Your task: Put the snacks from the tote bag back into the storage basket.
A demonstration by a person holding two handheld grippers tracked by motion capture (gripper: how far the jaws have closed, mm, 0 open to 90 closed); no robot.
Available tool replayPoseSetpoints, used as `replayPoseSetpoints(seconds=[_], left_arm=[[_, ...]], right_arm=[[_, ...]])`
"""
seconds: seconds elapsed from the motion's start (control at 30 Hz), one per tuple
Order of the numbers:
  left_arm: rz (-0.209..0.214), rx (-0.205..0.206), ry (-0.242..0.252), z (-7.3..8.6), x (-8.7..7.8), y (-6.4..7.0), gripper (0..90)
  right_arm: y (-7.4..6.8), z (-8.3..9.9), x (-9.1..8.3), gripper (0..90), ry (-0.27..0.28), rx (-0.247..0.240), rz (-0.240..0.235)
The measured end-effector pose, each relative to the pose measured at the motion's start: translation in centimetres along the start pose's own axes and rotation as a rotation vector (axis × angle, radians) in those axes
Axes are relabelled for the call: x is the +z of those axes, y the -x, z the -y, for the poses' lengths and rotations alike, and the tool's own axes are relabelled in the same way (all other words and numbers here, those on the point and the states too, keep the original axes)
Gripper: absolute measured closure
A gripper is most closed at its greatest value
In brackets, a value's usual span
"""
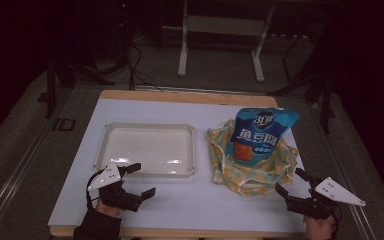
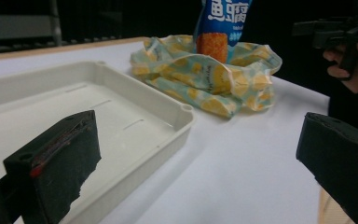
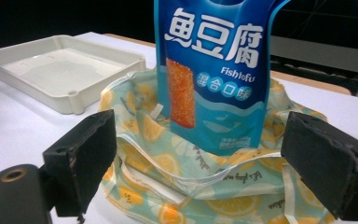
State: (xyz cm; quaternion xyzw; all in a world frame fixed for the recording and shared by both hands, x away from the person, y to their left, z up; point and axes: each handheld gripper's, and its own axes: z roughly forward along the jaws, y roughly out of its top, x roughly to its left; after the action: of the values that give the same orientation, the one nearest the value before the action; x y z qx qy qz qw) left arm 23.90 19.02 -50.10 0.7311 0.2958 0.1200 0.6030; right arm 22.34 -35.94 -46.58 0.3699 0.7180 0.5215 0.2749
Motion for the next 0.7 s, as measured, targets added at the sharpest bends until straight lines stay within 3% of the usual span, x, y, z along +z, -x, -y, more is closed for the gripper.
replayPoseSetpoints(seconds=[0.17, 0.23, 0.3, 0.4, 0.47, 0.6, 0.7], left_arm=[[0.025, 0.002, -0.003, 0.0, 0.1, 0.2, 0.2], [0.025, 0.01, -0.029, 0.1, 0.4, 0.3, 0.2], [0.021, 0.02, -0.045, 0.2, 0.7, 0.4, 0.2], [0.052, 0.006, -0.043, 0.2, 0.9, 0.5, 0.2], [0.102, -0.027, -0.05, 0.2, 1.1, 0.3, 0.2], [0.105, -0.029, -0.091, 0.1, 1.7, 0.2, 0.2], [0.108, -0.031, -0.085, -0.2, 2.1, 0.4, 0.2]], right_arm=[[-0.3, 0.2, 0.2, 10.4, -0.043, -0.025, 0.003], [-0.3, 0.3, 0.3, 10.4, -0.047, -0.023, 0.001], [-0.2, 0.4, 0.3, 10.4, -0.044, 0.018, -0.029], [-0.2, 0.3, 0.3, 10.4, -0.041, 0.016, -0.039], [-0.2, 0.2, 0.3, 10.4, -0.051, -0.002, -0.038], [-0.1, 0.0, 0.3, 10.4, -0.057, 0.0, -0.045], [-0.1, -0.3, 0.3, 10.4, -0.062, -0.012, -0.06]])
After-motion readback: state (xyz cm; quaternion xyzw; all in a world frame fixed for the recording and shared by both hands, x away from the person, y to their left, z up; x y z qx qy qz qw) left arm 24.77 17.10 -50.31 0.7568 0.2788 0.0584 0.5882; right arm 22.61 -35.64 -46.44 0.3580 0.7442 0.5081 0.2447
